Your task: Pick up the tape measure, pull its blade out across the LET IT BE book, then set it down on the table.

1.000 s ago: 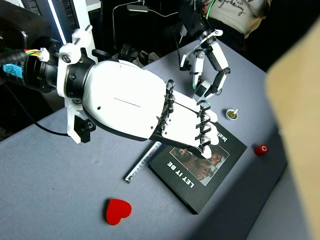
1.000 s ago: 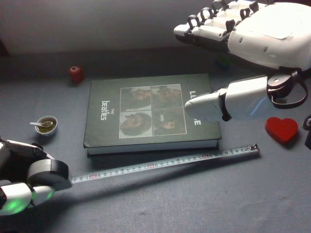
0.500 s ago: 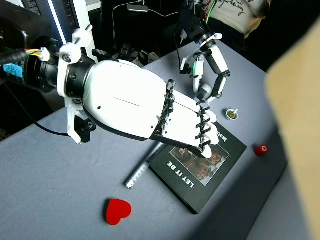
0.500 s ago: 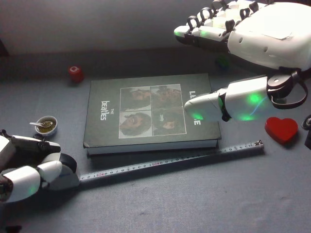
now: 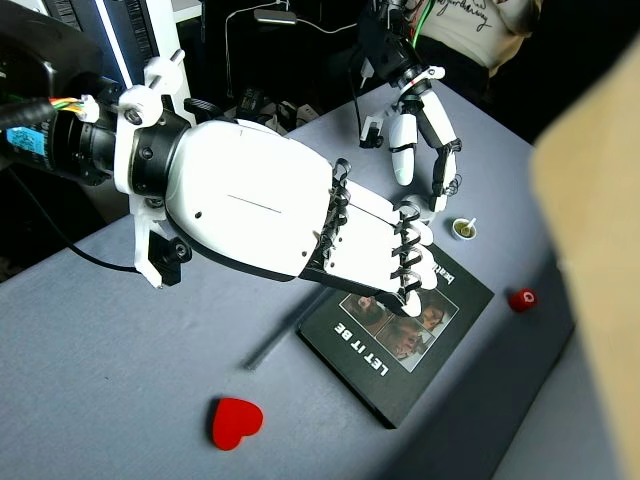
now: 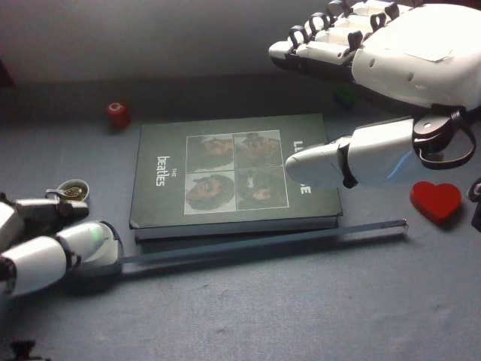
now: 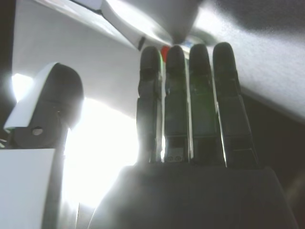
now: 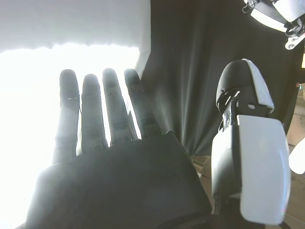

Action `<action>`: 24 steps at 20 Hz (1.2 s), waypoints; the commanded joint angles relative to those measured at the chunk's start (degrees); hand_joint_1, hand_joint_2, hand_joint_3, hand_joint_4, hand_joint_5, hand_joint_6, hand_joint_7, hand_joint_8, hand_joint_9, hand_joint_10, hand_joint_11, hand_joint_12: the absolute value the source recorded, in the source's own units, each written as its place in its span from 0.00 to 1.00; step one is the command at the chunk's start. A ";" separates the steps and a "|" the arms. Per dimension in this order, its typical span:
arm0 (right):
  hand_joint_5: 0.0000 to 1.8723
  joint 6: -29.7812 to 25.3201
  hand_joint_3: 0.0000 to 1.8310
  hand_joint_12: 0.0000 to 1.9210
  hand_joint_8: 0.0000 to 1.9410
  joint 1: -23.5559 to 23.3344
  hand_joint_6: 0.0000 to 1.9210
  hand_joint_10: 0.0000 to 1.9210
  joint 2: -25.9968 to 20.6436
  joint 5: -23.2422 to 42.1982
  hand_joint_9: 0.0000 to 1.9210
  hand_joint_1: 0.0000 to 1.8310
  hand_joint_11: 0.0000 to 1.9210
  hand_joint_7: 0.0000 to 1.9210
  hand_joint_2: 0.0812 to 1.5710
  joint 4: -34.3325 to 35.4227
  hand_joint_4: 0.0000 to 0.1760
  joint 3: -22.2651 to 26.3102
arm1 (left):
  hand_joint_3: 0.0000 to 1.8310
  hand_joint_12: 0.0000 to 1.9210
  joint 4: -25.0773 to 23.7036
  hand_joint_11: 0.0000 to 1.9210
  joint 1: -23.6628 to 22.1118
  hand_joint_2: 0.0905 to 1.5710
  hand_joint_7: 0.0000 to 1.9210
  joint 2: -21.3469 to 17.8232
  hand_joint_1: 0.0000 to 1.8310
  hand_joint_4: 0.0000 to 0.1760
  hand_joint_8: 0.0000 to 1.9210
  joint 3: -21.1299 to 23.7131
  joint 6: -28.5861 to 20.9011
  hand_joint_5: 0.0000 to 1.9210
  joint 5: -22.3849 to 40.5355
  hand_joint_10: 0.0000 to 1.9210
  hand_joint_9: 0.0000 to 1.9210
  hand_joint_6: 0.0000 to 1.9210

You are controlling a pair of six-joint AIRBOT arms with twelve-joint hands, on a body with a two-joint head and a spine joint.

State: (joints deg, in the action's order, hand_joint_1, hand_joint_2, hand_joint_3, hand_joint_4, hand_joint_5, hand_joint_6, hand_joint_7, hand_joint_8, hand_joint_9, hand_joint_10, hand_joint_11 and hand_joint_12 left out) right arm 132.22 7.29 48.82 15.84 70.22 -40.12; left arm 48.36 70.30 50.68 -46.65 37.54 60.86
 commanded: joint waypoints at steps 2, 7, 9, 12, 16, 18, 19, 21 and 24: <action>0.05 0.10 0.00 0.30 0.00 -0.77 0.00 0.00 -0.22 2.12 0.04 0.05 0.00 0.05 0.66 -1.72 0.00 0.10 | 0.00 0.23 -1.72 0.18 -2.30 0.72 0.29 -1.52 0.23 0.00 0.00 -0.99 0.51 0.30 4.64 0.00 0.29 0.00; 0.06 0.10 0.00 0.30 0.00 -0.77 0.00 0.00 -0.20 2.08 0.04 0.06 0.00 0.06 0.66 -1.74 0.00 0.10 | 0.00 0.23 -2.05 0.18 -9.84 0.72 0.29 -3.93 0.24 0.00 0.00 -3.57 3.70 0.30 -2.61 0.00 0.28 0.00; 0.06 0.10 0.00 0.29 0.00 -0.77 0.00 0.00 -0.20 2.08 0.05 0.06 0.00 0.06 0.66 -1.74 0.00 0.10 | 0.00 0.23 -1.82 0.18 -13.28 0.72 0.29 -4.03 0.24 0.00 0.00 -4.98 5.11 0.30 -4.80 0.00 0.28 0.00; 0.10 0.10 0.00 0.34 0.01 -0.78 0.01 0.01 -0.20 2.08 0.07 0.07 0.00 0.10 0.65 -1.74 0.00 0.10 | 0.00 0.23 -1.70 0.19 -21.46 0.72 0.30 -3.36 0.24 0.00 0.00 -7.02 10.77 0.31 -11.54 0.01 0.29 0.00; 0.36 0.10 0.00 0.73 0.06 -0.76 0.04 0.24 -0.21 2.13 0.31 0.18 0.16 0.38 0.70 -1.74 0.00 0.10 | 0.00 0.41 5.12 0.37 -34.82 0.70 0.49 -1.26 0.29 0.00 0.04 -8.14 26.47 0.49 -19.75 0.08 0.51 0.03; 0.47 0.11 0.00 0.98 0.77 -0.75 0.85 0.93 -0.22 2.25 0.56 0.37 0.57 0.54 0.72 -1.74 0.00 0.10 | 0.00 0.95 10.90 0.43 -40.83 0.69 0.36 0.04 0.37 0.50 0.93 -6.90 37.19 0.35 -20.71 0.94 0.43 0.94; 0.56 0.12 0.00 1.00 0.95 -0.75 0.97 0.99 -0.22 2.25 0.76 0.42 0.81 0.64 0.72 -1.74 0.00 0.10 | 0.00 0.99 13.74 0.48 -43.16 0.70 0.40 0.58 0.39 0.57 0.99 -5.93 41.67 0.40 -20.59 0.99 0.48 0.99; 0.65 0.15 0.01 1.00 1.00 -0.75 1.00 1.00 -0.22 2.26 0.90 0.44 0.99 0.76 0.78 -1.74 0.00 0.10 | 0.00 1.00 18.73 0.61 -46.31 0.72 0.52 1.36 0.42 0.60 1.00 -3.52 48.61 0.55 -18.99 1.00 0.59 1.00; 0.74 0.15 0.01 1.00 1.00 -0.75 1.00 1.00 -0.21 2.25 0.92 0.46 1.00 0.82 0.88 -1.74 0.99 0.10 | 0.00 1.00 22.55 0.70 -46.69 0.76 0.62 1.87 0.42 0.59 1.00 3.79 54.62 0.62 -12.53 1.00 0.70 1.00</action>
State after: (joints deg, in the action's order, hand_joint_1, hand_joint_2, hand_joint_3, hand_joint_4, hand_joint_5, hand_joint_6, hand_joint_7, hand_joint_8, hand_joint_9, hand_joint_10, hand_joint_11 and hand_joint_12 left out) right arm 132.25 7.29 48.84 15.97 69.93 -40.12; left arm 74.17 23.88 52.36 -42.87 92.60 44.16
